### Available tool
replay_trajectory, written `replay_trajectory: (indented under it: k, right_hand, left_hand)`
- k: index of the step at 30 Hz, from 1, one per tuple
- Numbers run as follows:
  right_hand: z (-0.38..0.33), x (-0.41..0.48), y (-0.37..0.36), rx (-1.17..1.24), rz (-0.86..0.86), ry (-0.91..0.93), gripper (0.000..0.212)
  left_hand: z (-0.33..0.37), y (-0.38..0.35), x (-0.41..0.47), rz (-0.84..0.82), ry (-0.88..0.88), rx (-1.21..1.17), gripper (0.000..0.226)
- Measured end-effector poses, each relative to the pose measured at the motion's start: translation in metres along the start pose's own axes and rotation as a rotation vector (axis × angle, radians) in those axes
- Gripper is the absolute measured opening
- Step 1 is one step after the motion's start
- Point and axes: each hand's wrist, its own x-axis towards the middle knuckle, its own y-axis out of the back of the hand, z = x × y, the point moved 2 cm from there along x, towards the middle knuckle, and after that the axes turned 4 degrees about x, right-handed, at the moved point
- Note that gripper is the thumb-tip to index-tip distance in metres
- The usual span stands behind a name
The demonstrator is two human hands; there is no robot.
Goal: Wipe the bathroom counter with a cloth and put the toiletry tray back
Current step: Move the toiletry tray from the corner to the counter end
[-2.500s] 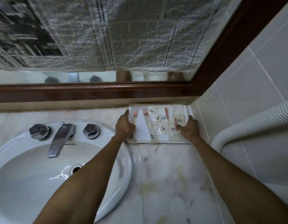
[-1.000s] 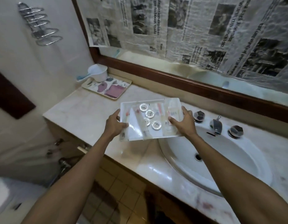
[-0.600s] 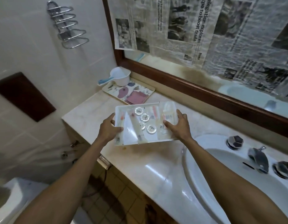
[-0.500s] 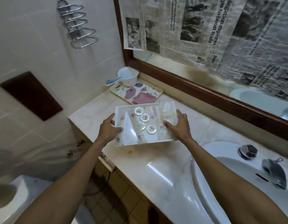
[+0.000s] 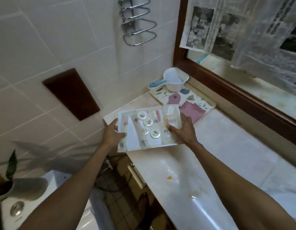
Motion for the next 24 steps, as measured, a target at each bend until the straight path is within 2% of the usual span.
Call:
replay_trajectory:
  k: [5,11,13,16,18,21,24]
  right_hand:
    - [-0.010,0.049,-0.051,-0.041,-0.050,-0.001,0.049]
    - [0.005,0.097,-0.098,-0.101,-0.144,-0.155,0.093]
    - [0.008,0.108,-0.106,-0.130,-0.193,-0.195,0.097]
    - [0.002,0.119,-0.110,-0.192,-0.246,-0.177,0.090]
    - [0.003,0.123,-0.113,-0.212,-0.295,-0.196,0.108]
    - [0.005,0.128,-0.114,-0.286,-0.383,-0.190,0.154]
    - [0.004,0.126,-0.108,-0.367,-0.546,-0.172,0.167]
  left_hand:
    - [-0.024,0.021,0.050,-0.015,0.047,0.043,0.084]
    - [-0.057,0.023,0.088,-0.036,0.090,0.050,0.068]
    - [-0.064,0.021,0.094,-0.054,0.107,0.049,0.067]
    - [-0.071,0.018,0.099,-0.070,0.122,0.035,0.069]
    - [-0.073,0.016,0.104,-0.065,0.122,0.033,0.071]
    - [-0.069,0.015,0.109,-0.060,0.122,-0.002,0.068]
    - [-0.066,0.013,0.113,-0.054,0.131,-0.037,0.066]
